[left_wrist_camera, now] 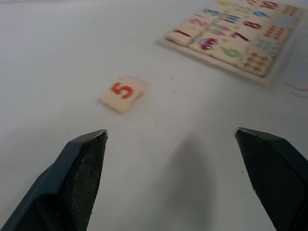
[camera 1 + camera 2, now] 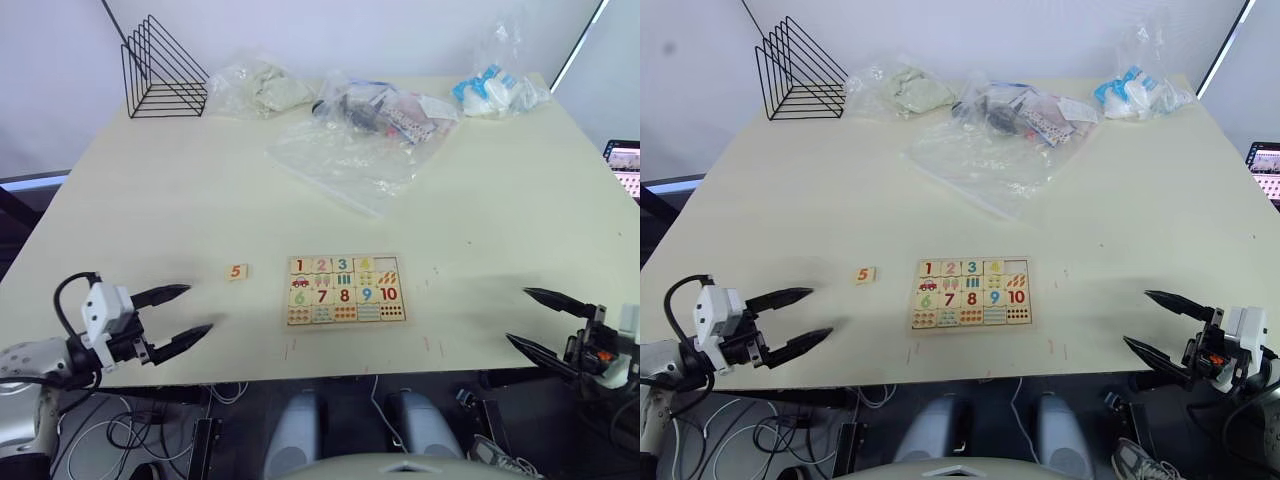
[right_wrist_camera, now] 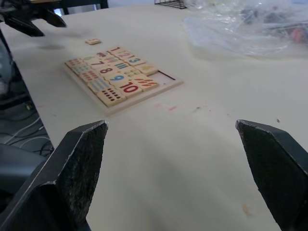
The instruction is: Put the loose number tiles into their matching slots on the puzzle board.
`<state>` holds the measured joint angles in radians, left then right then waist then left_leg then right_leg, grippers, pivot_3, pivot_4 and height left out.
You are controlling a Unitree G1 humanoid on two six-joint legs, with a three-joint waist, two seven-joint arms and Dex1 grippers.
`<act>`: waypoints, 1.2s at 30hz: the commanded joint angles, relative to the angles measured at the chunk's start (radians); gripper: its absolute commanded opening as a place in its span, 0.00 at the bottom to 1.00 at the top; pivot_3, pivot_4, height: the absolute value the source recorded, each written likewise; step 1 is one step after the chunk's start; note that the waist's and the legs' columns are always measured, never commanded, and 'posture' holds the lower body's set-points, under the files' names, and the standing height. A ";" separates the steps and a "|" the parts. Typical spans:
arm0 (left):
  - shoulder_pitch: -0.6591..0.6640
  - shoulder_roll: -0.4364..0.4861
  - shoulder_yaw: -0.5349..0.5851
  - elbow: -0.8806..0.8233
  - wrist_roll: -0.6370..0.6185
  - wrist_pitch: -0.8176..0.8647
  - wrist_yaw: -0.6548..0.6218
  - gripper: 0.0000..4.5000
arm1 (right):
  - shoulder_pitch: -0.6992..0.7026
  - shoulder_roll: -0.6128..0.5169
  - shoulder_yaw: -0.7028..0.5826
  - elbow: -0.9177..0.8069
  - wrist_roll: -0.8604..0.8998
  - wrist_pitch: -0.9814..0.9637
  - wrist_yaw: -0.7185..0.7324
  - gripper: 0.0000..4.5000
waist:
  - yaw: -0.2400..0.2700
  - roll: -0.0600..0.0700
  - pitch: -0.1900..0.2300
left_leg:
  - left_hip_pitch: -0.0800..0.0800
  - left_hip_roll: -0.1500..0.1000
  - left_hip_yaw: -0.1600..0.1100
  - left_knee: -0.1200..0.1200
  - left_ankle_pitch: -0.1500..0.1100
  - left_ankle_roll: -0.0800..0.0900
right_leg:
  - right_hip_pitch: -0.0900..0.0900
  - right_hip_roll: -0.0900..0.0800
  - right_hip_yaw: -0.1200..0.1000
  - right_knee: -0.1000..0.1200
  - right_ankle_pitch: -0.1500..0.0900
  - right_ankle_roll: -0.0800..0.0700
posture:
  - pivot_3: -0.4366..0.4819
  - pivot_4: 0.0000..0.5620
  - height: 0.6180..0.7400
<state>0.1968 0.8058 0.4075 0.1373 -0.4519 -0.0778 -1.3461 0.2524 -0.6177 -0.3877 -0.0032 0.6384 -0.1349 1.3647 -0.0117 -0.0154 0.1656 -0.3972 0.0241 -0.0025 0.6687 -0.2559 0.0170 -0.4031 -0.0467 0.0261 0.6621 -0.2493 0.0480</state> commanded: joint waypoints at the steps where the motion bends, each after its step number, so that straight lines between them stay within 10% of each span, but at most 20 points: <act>1: -0.017 0.030 -0.018 0.012 0.004 -0.059 -0.063 0.99 | -0.013 -0.006 -0.003 -0.030 0.022 -0.007 0.016 1.00 | 0.001 0.000 0.000 | 0.000 0.000 0.000 0.000 0.000 0.000 | 0.000 0.000 0.000 0.000 0.000 0.000 | 0.48 0.27 1.00; 36: 0.003 -0.065 0.038 -0.072 -0.127 0.075 0.123 0.99 | -0.038 -0.012 -0.027 0.043 0.034 -0.022 0.036 1.00 | 0.001 0.000 0.000 | 0.000 0.001 -0.002 0.000 0.000 0.000 | 0.000 0.000 0.000 0.000 0.001 0.001 | 0.48 0.27 1.00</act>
<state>0.1902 0.7376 0.4013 0.1057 -0.5507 -0.0157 -1.2368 0.2160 -0.6175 -0.3805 0.0467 0.6534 -0.1559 1.3929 -0.0107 -0.0153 0.1658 -0.3971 0.0256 -0.0043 0.6688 -0.2559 0.0170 -0.4030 -0.0467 0.0259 0.6623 -0.2485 0.0493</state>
